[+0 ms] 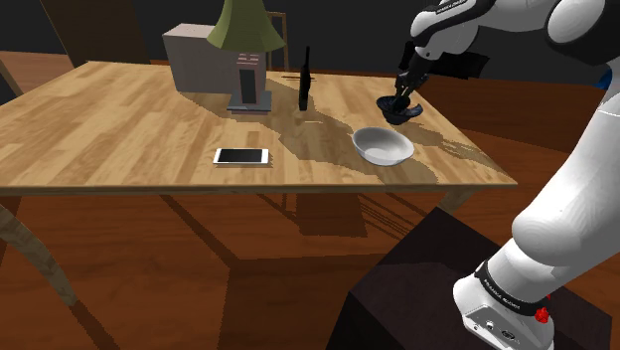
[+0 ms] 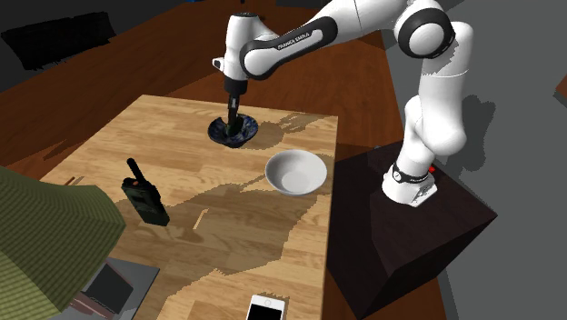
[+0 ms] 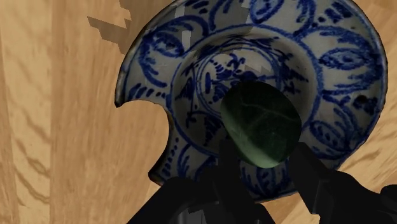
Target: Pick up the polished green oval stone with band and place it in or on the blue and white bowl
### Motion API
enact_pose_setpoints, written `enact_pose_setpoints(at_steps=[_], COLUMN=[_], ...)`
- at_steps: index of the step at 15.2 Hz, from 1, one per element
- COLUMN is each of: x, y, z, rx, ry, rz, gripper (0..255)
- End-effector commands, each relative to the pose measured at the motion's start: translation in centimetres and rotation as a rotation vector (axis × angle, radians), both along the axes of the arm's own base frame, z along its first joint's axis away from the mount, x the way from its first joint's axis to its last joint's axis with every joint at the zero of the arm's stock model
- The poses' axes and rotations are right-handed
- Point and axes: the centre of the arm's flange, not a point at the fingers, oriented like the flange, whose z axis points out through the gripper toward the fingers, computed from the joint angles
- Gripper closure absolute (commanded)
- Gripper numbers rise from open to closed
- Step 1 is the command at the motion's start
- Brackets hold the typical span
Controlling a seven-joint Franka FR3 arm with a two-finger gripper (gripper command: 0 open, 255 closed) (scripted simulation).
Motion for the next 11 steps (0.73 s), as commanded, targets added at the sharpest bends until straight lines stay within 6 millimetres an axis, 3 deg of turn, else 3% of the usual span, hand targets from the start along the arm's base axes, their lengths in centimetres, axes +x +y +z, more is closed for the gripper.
enact_pose_setpoints(at_steps=[1,5,6,11], x=[0.0,0.0,0.0,0.0], y=[0.0,0.0,0.0,0.0], z=[-0.1,-0.1,-0.1,-0.1], rx=[0.0,0.0,0.0,0.0], ry=[-0.001,-0.001,-0.001,-0.001], rz=[0.0,0.0,0.0,0.0], gripper=[255,255,0,0])
